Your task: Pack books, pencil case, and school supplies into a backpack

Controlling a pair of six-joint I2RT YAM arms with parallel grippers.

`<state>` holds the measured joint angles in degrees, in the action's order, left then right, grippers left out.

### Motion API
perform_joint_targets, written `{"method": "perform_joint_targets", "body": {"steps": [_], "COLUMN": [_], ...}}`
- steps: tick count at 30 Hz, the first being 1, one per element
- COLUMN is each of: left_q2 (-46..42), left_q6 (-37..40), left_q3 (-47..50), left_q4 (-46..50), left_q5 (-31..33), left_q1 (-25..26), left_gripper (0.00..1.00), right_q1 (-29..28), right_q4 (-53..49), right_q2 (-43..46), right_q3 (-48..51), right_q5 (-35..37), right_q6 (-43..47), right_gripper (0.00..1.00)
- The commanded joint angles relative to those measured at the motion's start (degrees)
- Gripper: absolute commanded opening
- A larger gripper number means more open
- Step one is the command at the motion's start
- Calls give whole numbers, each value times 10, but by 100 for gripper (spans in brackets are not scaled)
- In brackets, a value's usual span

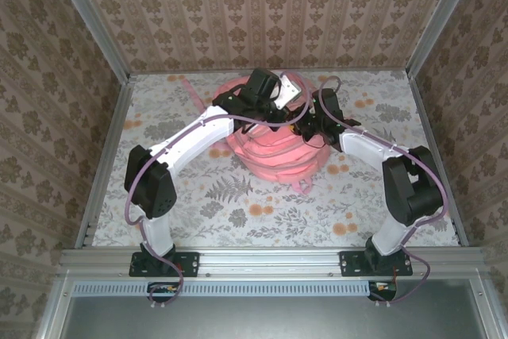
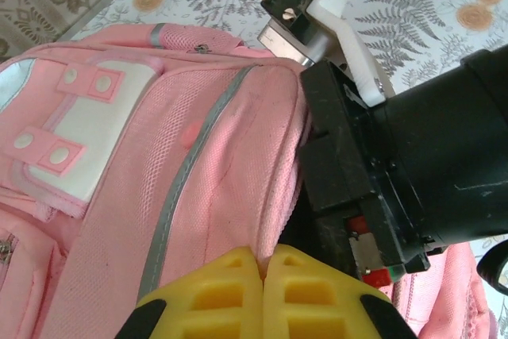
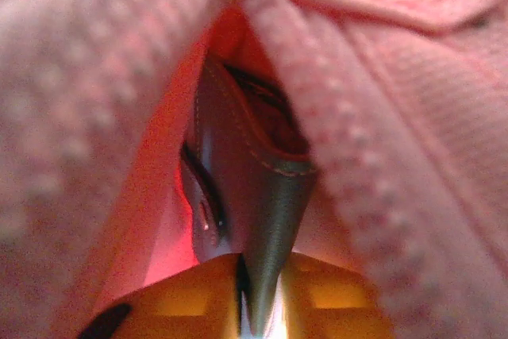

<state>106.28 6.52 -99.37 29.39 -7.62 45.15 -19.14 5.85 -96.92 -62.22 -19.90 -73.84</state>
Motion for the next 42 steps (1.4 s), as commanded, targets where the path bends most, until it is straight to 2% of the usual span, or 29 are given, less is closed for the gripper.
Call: {"method": "perform_joint_targets", "body": {"steps": [1,3,7,15,21,27,31,37,42], "left_q2": [-37,-35,-31,-19,-27,-33,-43,-81,-109], "left_q6": [-38,-43,-50,-70,-74,-88,-111,-205,-305], "left_q3": [-12,-13,-14,-11,10,24,33,87,159], "left_q4": [-60,-61,-62,-57,-52,-57,-67,-92,-86], "left_q5": [-23,-28,-34,-76,-169,-207,-207,-174,-150], "left_q1": [-1,-5,-11,-16,-18,-19,-27,-66,-110], "left_gripper": [0,0,0,0,17,26,35,56,59], "right_q1": [2,9,26,54,71,72,73,90,115], "right_q4": [57,51,24,-52,-88,-97,-119,-201,-319], "right_q2": [0,25,69,167,241,229,211,242,311], "right_q3": [-13,14,52,120,155,130,112,109,120], "right_q5": [-3,-8,-38,-58,-45,-62,-64,-48,-23], "right_q6": [-29,-36,-55,-54,-37,-22,-5,43,111], "right_gripper": [30,38,40,29,24,6,1,1,12]}}
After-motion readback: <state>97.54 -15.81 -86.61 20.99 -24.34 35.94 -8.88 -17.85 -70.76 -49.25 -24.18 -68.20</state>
